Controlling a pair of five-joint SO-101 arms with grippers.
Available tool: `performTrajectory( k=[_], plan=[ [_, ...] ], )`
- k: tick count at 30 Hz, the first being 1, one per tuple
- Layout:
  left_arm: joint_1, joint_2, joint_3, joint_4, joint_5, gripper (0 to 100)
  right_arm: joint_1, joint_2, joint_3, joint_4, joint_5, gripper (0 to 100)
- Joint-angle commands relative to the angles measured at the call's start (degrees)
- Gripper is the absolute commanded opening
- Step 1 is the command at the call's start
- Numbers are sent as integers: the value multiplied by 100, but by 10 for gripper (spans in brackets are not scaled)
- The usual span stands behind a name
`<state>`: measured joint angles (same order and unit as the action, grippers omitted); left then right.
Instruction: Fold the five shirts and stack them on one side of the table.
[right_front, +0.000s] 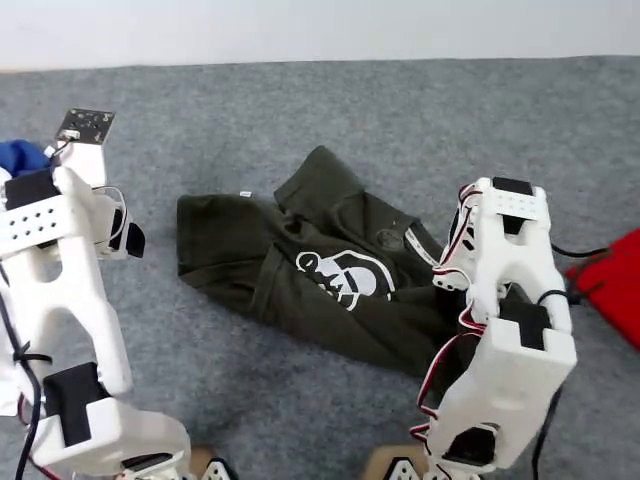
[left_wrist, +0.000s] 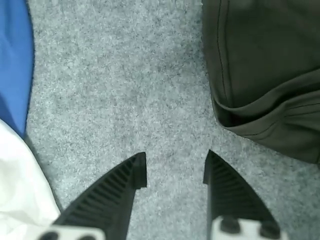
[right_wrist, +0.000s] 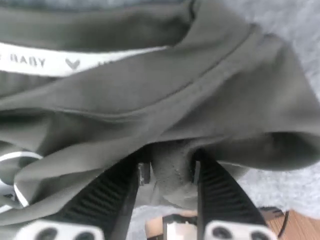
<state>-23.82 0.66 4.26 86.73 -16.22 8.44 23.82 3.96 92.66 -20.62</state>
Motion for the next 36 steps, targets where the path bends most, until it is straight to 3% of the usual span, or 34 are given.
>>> performTrajectory(
  k=[1, 4, 7, 14, 17, 25, 36],
  plan=[
    [44, -290, -13, -62, -44, 187, -13, -48, -273, 224, -53, 151],
    [44, -290, -13, -53, -44, 187, -13, -48, -281, 338, -44, 124],
    [44, -290, -13, -53, -44, 187, -13, -48, -290, 338, -26, 32],
    [44, -290, -13, -53, -44, 187, -48, -119, -1292, 875, 9, 11],
    [44, -290, -13, -70, -44, 187, -40, -382, -1644, 945, 378, 9],
    [176, -334, -22, -44, -9, 187, -57, -1921, -1670, 971, 993, 9],
    [1169, -343, -57, 853, 0, 187, 321, -4295, -835, 980, 2180, 9]
  ],
)
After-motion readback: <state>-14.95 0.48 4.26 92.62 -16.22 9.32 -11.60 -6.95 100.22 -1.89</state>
